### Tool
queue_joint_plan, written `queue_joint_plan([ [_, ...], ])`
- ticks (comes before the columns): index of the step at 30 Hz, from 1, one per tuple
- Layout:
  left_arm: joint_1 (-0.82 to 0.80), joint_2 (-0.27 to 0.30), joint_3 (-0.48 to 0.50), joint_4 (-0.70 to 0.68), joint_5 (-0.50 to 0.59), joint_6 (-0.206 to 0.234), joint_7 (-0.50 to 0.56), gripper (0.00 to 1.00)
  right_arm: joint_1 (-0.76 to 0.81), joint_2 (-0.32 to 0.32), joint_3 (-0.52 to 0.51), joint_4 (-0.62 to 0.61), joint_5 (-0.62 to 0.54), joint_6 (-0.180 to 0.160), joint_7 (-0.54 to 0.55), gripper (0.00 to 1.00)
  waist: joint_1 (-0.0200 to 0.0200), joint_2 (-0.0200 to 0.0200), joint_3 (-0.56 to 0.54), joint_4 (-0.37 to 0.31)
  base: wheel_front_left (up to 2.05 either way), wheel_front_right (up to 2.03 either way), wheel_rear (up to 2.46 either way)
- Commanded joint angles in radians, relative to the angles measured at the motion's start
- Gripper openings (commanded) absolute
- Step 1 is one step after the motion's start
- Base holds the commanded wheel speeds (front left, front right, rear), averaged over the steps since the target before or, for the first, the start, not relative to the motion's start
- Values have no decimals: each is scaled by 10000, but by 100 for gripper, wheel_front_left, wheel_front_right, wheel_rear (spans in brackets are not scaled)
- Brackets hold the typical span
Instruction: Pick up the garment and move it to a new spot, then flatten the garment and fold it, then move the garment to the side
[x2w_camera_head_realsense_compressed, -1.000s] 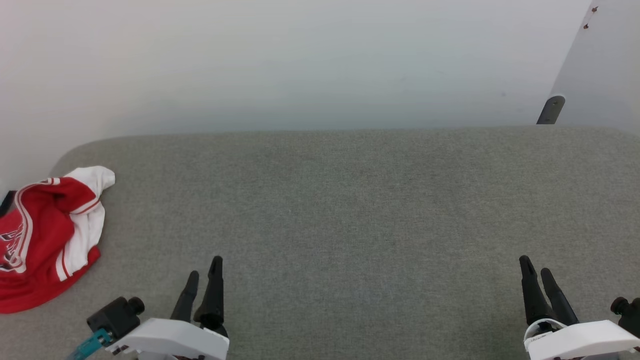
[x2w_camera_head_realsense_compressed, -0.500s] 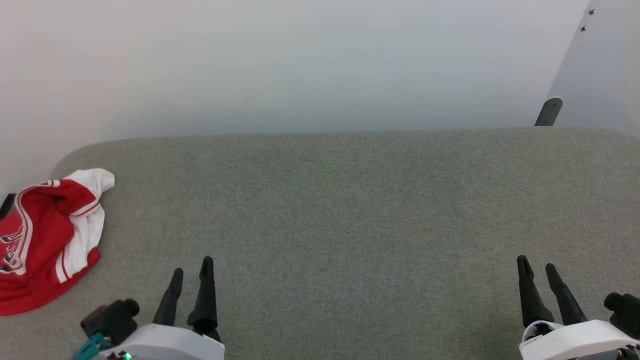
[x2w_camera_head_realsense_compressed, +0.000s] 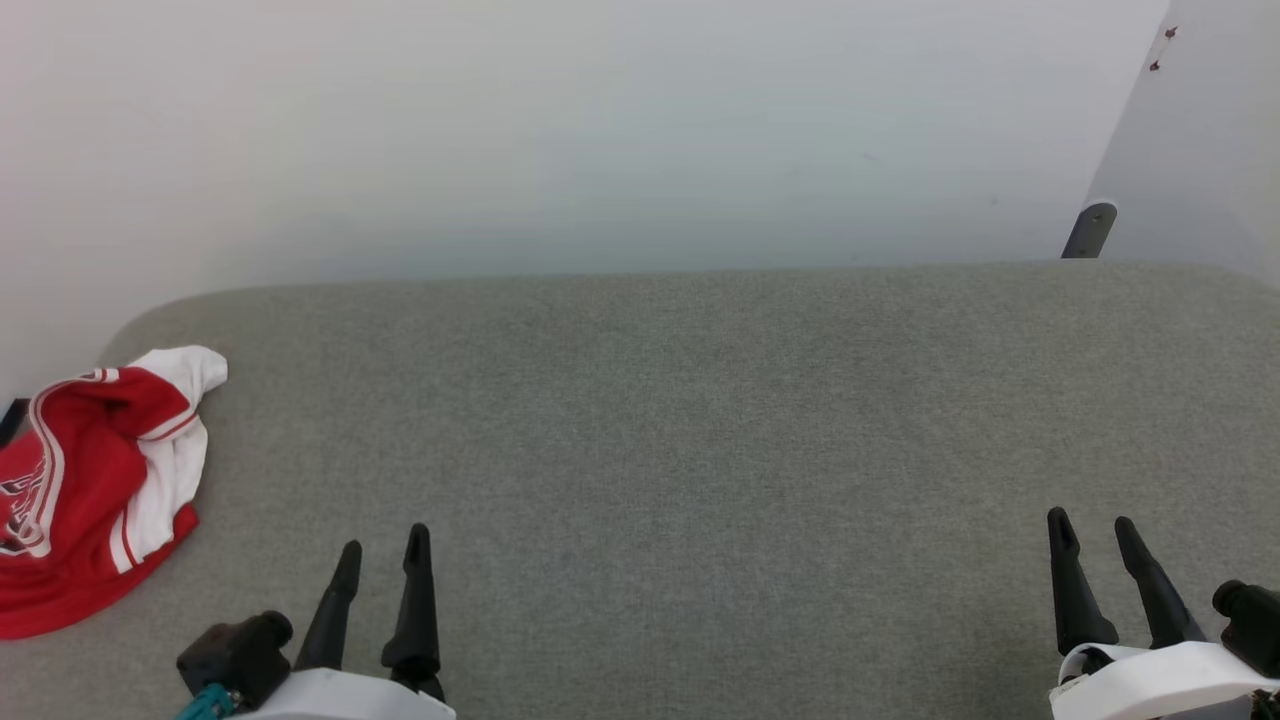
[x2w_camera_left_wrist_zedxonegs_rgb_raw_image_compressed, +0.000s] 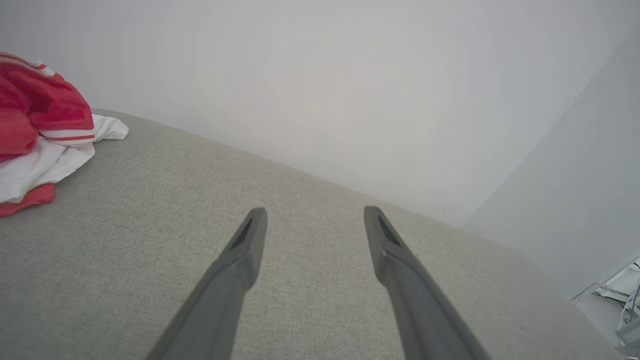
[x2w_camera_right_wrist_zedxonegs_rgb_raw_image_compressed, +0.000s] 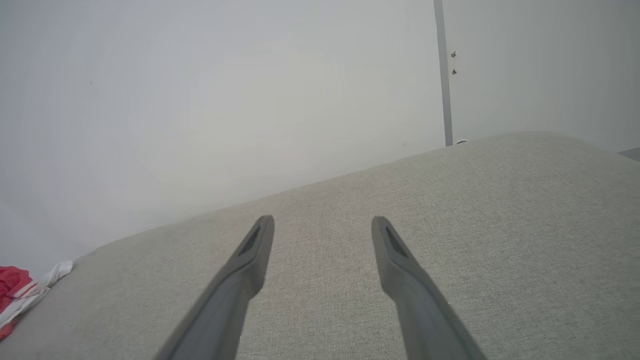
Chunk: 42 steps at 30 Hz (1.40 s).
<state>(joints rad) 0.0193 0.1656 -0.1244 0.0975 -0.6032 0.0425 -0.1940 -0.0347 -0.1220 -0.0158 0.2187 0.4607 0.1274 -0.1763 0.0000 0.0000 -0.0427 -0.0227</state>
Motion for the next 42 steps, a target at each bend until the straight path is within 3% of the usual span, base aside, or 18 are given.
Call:
queue_joint_plan([
  [1, 5, 22, 18, -82, 185, -67, -51, 100, 9, -57, -17, -83, -212, 42, -82, 100, 0, 0, -10, -6, 0, 0, 0],
  [32, 519, -137, 464, -199, 2864, -521, -653, 100, 231, -381, -294, -346, -2593, 48, -644, 100, 0, 0, -300, -132, 0, 0, 0],
  [42, 595, -226, 646, -209, 3095, -689, -703, 100, 260, -403, -394, -447, -2825, 48, -685, 100, 0, 0, -306, -152, 0, 0, 0],
])
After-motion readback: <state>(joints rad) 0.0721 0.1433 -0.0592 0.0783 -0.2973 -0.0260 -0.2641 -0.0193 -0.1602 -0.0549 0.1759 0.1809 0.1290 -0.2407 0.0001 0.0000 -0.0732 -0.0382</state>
